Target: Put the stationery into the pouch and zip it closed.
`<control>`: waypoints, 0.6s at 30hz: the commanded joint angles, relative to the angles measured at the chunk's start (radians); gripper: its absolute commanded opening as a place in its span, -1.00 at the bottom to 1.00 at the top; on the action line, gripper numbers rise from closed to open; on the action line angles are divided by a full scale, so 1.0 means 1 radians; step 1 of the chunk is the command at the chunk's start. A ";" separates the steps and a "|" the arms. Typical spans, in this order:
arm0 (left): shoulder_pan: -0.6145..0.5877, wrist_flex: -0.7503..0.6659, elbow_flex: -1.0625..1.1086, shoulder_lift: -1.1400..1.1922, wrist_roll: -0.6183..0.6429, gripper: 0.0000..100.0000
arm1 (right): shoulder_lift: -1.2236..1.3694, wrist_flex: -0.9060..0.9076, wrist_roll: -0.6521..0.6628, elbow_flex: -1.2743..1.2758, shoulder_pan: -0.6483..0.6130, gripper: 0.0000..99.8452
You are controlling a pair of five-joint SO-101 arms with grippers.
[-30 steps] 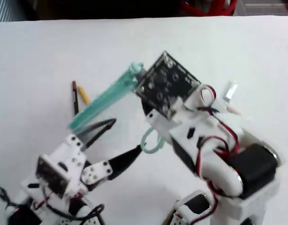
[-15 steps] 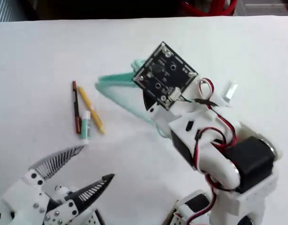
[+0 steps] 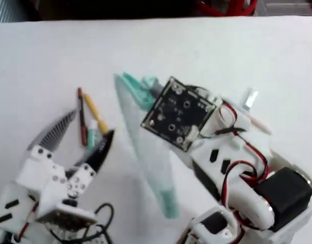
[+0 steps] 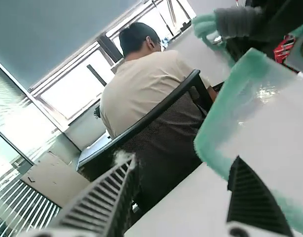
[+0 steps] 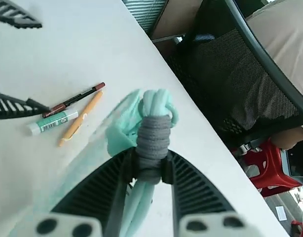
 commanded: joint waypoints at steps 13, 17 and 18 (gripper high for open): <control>-0.004 0.018 -0.397 0.576 -0.110 -0.43 | 0.005 0.008 0.092 0.089 -0.125 -0.96; -0.071 0.014 -0.580 0.676 -0.083 -0.43 | -0.047 0.008 0.091 0.121 -0.130 -0.96; -0.085 0.017 -0.629 0.700 -0.074 -0.43 | -0.062 0.008 0.091 0.135 -0.130 -0.96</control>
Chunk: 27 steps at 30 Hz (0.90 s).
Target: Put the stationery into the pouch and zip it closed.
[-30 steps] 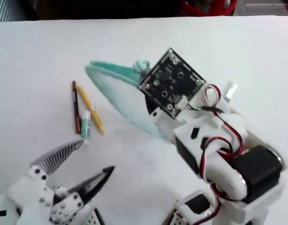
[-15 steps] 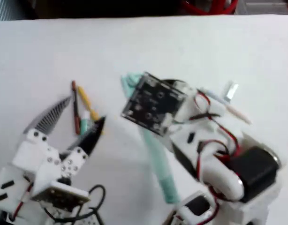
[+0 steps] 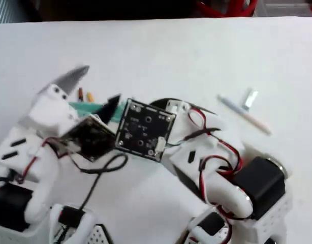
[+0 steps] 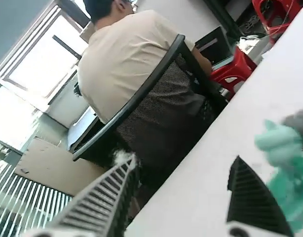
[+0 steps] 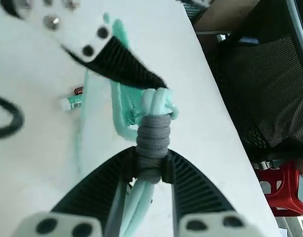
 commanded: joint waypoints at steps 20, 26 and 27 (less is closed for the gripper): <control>-0.004 0.661 -0.657 0.196 -0.117 -0.43 | -0.024 -0.131 0.008 0.094 0.110 -0.96; 0.093 0.721 -0.580 0.163 -0.006 -0.42 | 0.028 -0.156 0.008 0.095 0.154 -0.96; 0.114 0.720 -0.532 0.156 0.003 -0.42 | 0.033 -0.156 0.008 0.095 0.156 -0.96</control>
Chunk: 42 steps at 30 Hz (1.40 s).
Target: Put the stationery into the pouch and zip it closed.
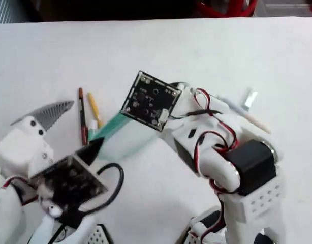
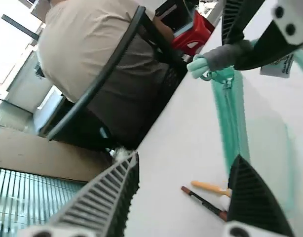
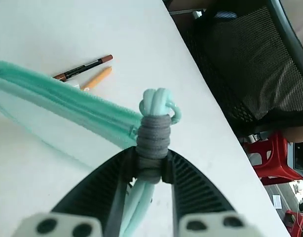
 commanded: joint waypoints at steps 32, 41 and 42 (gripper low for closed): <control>-0.022 -0.603 1.318 -0.880 0.290 -0.43 | 0.024 0.001 0.002 -0.005 0.091 -0.96; -0.018 -0.810 1.517 -0.912 0.358 -0.43 | 0.015 0.008 0.003 -0.005 0.102 -0.96; -0.015 -0.810 1.514 -0.911 0.358 -0.43 | 0.015 0.008 0.003 -0.005 0.102 -0.96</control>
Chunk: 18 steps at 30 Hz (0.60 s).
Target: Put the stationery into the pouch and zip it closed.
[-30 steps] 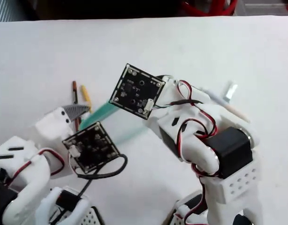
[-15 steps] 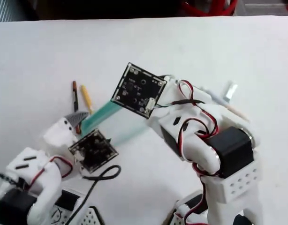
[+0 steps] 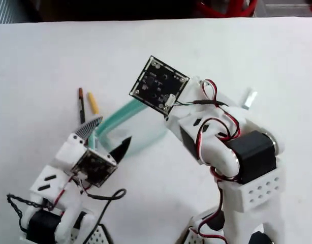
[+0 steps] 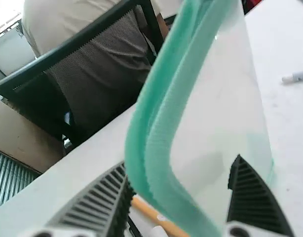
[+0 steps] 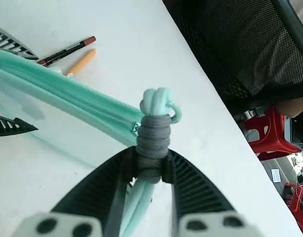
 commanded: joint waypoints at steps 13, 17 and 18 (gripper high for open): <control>0.188 -0.157 0.218 0.005 0.069 -0.43 | -0.001 -0.064 0.008 0.083 0.012 -0.96; 0.116 -0.347 0.361 0.002 0.166 -0.43 | 0.002 -0.120 0.008 0.157 0.025 -0.96; 0.094 -0.390 0.387 0.002 0.181 -0.43 | 0.002 -0.139 0.008 0.170 0.041 -0.96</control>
